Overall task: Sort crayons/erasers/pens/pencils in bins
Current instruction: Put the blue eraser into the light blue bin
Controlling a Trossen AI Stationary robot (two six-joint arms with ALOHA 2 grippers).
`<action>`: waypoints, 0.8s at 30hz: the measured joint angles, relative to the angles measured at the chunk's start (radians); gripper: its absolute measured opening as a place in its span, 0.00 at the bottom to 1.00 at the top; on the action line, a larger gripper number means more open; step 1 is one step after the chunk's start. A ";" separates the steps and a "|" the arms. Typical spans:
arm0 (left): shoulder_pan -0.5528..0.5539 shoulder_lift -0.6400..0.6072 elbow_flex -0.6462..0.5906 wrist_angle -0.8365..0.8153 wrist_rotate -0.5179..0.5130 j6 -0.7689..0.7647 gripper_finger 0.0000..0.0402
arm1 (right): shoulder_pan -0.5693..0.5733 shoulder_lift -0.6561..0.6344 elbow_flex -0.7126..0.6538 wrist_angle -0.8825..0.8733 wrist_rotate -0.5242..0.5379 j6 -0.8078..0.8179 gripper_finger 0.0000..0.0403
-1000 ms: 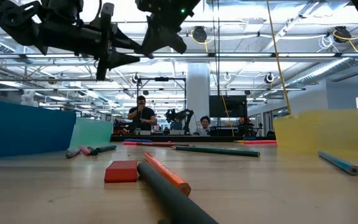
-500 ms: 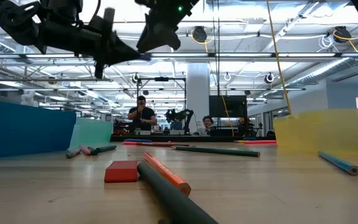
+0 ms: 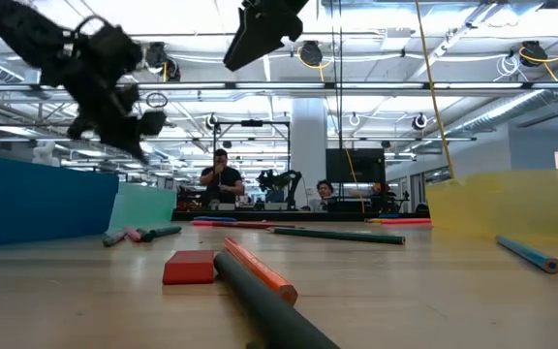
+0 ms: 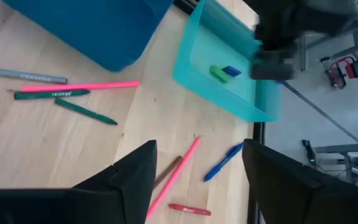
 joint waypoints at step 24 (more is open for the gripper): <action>0.117 0.488 0.156 0.031 0.178 -0.088 0.15 | 0.023 0.000 0.000 -0.066 -0.003 0.171 0.62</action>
